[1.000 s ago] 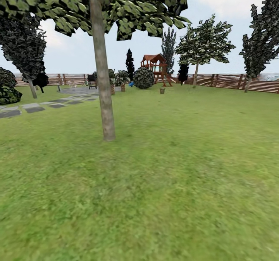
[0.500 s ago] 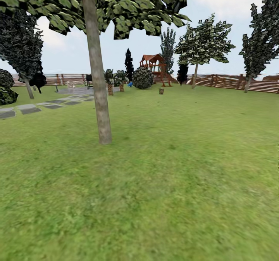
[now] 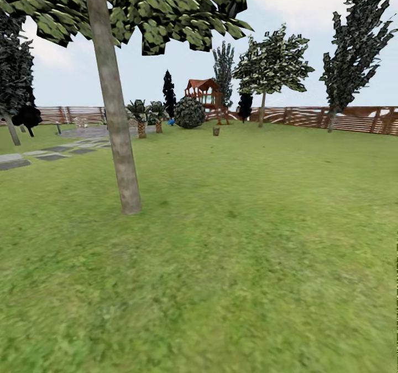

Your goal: Take the three Easter eggs out of the wicker basket on the lawn in the garden, then place them on the lawn next to a single tree (choose any tree) so that all three eggs are next to the same tree and none are left in the basket.

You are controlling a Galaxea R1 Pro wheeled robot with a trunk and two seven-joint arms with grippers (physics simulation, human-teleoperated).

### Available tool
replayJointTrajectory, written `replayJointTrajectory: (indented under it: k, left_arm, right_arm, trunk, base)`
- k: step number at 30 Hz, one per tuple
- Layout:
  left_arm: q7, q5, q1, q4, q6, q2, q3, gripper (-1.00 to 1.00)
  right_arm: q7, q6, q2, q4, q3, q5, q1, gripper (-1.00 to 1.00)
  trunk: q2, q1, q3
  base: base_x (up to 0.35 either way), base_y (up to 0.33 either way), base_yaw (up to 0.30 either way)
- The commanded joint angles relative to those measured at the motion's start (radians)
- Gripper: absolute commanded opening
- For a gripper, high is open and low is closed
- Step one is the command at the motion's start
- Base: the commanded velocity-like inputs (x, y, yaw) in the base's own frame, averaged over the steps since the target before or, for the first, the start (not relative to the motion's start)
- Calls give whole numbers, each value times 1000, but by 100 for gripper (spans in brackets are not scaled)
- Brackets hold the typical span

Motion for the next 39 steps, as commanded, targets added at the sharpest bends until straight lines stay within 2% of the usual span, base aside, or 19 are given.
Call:
replayJointTrajectory:
  k: [1,22,30,39]
  left_arm:
    - [-2,-11,1,-3,1,0,0,100]
    - [-2,-11,1,-3,1,-1,-2,100]
    - [-4,-11,1,-3,0,-1,0,100]
    - [-3,-11,1,-3,-2,-1,-1,100]
  right_arm:
    - [2,-6,0,2,0,-4,-1,100]
    - [0,-4,-6,-1,-8,-6,-1,100]
    - [-1,-5,-9,-1,-6,-6,-1,100]
    - [-1,-5,-8,-1,-8,-7,-1,100]
  trunk:
    - [0,1,0]
    - [0,1,0]
    - [0,1,0]
    - [0,1,0]
  base:
    - [336,-128,-155]
    - [328,-130,-26]
    - [154,-103,0]
    - [13,-4,0]
